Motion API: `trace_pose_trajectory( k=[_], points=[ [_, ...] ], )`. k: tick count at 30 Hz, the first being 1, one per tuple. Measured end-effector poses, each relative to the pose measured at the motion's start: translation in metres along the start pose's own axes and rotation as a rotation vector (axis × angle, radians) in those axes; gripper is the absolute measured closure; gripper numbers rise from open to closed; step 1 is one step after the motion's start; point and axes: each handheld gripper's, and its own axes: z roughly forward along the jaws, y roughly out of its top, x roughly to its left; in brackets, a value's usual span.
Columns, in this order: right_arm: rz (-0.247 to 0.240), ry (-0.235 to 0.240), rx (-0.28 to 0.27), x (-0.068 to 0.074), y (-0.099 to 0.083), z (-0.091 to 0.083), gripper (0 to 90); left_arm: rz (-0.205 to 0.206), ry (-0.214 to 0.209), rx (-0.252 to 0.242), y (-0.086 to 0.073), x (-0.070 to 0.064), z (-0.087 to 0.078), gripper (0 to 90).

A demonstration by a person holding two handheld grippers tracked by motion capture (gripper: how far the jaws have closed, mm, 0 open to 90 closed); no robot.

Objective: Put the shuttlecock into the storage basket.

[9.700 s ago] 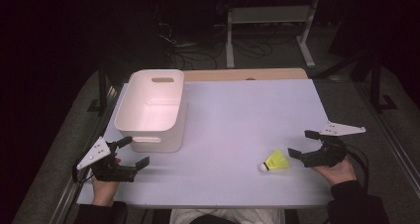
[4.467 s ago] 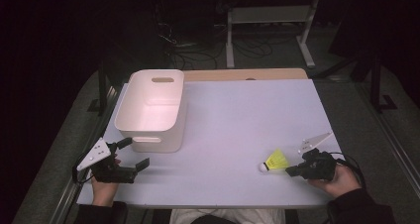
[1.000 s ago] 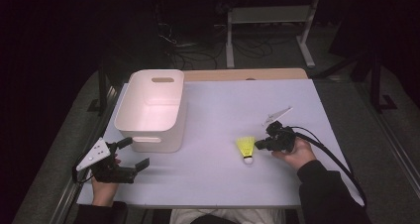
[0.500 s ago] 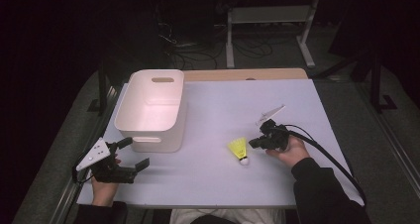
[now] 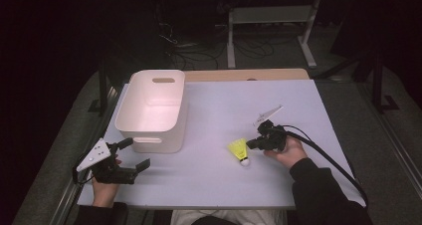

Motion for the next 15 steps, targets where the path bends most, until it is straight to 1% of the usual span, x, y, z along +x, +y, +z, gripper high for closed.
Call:
trace_pose_trajectory(
  k=[7, 15],
  points=[
    [-0.008, 0.006, 0.009, 0.0029, 0.0058, 0.0063, 88.7, -0.001, 0.000, 0.000, 0.0000, 0.0000, -0.0001, 0.0],
    [-0.013, 0.018, 0.008, 0.0052, 0.0070, 0.0084, 88.7, -0.001, -0.001, 0.000, 0.0000, 0.0000, 0.0000, 0.0]
  ],
)
